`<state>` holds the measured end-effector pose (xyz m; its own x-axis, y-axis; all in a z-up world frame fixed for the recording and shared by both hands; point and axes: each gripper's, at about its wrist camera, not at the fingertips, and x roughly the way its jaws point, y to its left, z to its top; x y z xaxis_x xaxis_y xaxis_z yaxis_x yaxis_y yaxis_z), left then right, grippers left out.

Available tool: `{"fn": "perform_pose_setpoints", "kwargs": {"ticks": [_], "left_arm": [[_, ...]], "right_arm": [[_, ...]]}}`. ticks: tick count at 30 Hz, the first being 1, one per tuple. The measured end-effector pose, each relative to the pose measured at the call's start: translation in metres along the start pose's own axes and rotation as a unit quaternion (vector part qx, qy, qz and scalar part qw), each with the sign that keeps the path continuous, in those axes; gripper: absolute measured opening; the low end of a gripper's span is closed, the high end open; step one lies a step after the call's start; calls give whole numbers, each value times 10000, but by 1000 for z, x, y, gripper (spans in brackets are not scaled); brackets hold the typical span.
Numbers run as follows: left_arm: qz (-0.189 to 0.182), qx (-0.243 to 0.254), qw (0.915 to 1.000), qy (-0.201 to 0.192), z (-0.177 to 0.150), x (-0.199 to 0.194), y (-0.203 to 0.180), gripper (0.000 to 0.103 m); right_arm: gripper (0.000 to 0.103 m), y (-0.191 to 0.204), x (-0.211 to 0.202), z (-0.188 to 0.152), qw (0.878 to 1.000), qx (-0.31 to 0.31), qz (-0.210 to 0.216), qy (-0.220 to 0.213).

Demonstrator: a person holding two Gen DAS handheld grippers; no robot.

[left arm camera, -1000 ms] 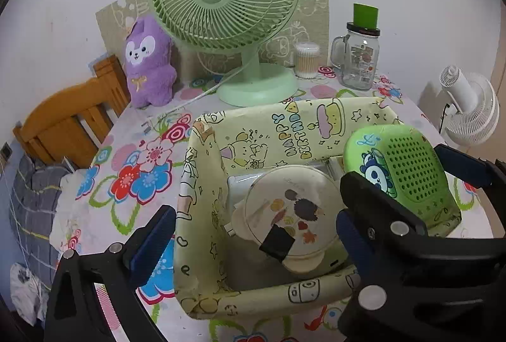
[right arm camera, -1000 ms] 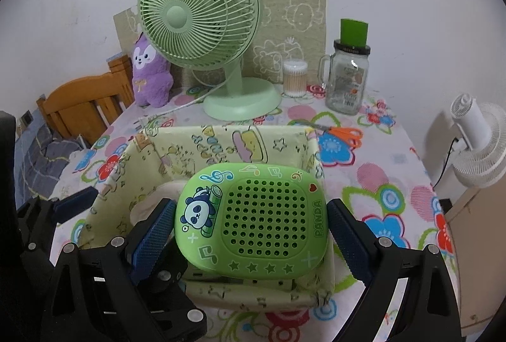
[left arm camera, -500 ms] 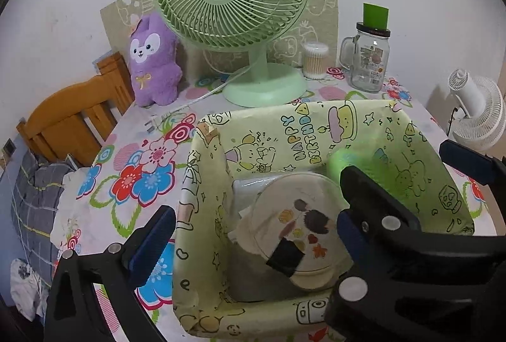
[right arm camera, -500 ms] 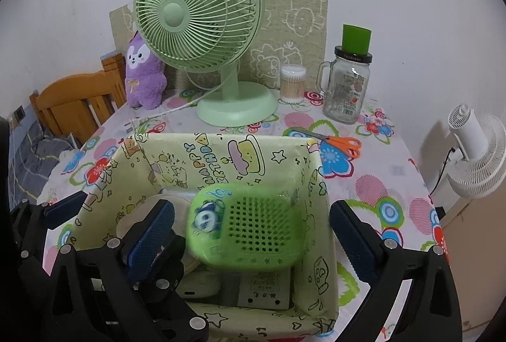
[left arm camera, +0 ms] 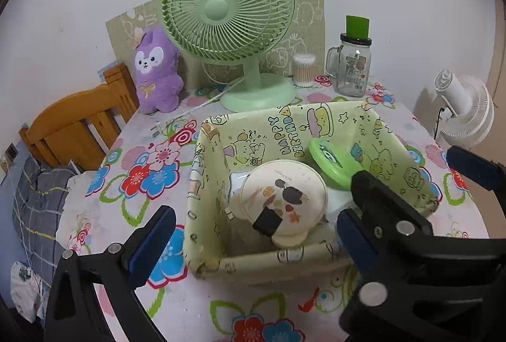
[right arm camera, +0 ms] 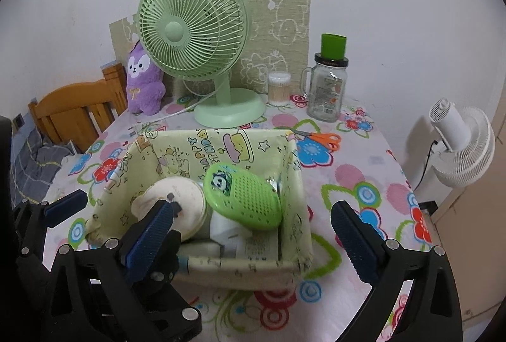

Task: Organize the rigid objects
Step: 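Open both grippers and pull them back from the box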

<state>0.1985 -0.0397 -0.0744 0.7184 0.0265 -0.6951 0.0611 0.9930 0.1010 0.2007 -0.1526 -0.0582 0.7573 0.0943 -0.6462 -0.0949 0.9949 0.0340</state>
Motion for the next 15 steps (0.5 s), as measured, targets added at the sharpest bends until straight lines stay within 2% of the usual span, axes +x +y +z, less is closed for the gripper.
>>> {"fn": "perform_pose_setpoints", "kwargs": {"ticks": [15], "left_arm": [[-92, 1, 9998, -159, -17, -42, -2, 103]], "right_arm": [[102, -6, -48, -20, 9998, 102, -163, -94]]}}
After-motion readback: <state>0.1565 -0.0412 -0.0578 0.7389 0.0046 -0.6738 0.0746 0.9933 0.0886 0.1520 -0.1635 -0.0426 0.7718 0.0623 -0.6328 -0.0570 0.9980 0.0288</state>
